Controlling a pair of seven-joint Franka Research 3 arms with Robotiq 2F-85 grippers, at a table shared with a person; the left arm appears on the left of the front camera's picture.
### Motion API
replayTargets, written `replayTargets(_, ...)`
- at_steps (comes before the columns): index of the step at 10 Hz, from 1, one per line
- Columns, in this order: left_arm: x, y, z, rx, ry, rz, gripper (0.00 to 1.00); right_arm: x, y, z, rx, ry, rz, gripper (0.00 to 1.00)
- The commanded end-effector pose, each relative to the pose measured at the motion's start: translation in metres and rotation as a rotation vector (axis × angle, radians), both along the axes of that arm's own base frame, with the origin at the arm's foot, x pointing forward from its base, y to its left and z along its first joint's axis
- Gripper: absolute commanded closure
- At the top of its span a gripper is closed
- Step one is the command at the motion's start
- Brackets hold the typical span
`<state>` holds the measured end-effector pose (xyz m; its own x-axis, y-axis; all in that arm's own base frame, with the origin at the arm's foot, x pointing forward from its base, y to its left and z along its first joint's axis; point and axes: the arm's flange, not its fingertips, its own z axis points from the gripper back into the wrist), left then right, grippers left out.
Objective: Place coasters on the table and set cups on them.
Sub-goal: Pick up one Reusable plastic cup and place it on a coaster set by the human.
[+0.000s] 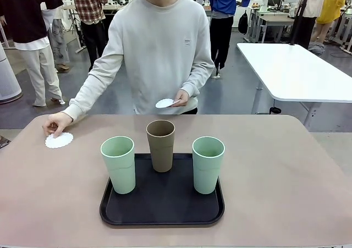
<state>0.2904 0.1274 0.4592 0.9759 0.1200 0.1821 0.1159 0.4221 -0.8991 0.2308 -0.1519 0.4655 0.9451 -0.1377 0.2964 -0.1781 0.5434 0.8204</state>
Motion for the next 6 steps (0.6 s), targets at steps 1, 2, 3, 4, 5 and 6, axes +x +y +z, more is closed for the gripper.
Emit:
replayTargets(1,-0.001,0.0026,0.0003,-0.018,-0.009,-0.001,0.0,0.0004,-0.0001,-0.0005,0.001,0.002,0.002,0.0)
replayTargets(2,-0.001,0.0026,0.0003,-0.018,-0.009,-0.001,0.0,0.0004,-0.0001,-0.0005,0.001,0.002,0.002,0.0)
replayTargets(3,-0.001,0.0026,0.0003,-0.018,-0.009,-0.001,0.0,0.0004,-0.0001,-0.0005,0.001,0.002,0.002,0.0)
replayTargets(4,-0.001,0.0026,0.0003,-0.018,-0.009,-0.001,0.0,0.0004,-0.0001,-0.0005,0.001,0.002,0.002,0.0)
replayTargets(5,-0.001,0.0026,0.0003,-0.018,-0.009,-0.001,0.0,0.0004,-0.0001,-0.0005,0.001,0.002,0.002,0.0)
replayTargets(6,-0.001,0.0026,0.0003,-0.018,-0.009,-0.001,0.0,0.0004,-0.0001,-0.0005,0.001,0.002,0.002,0.0)
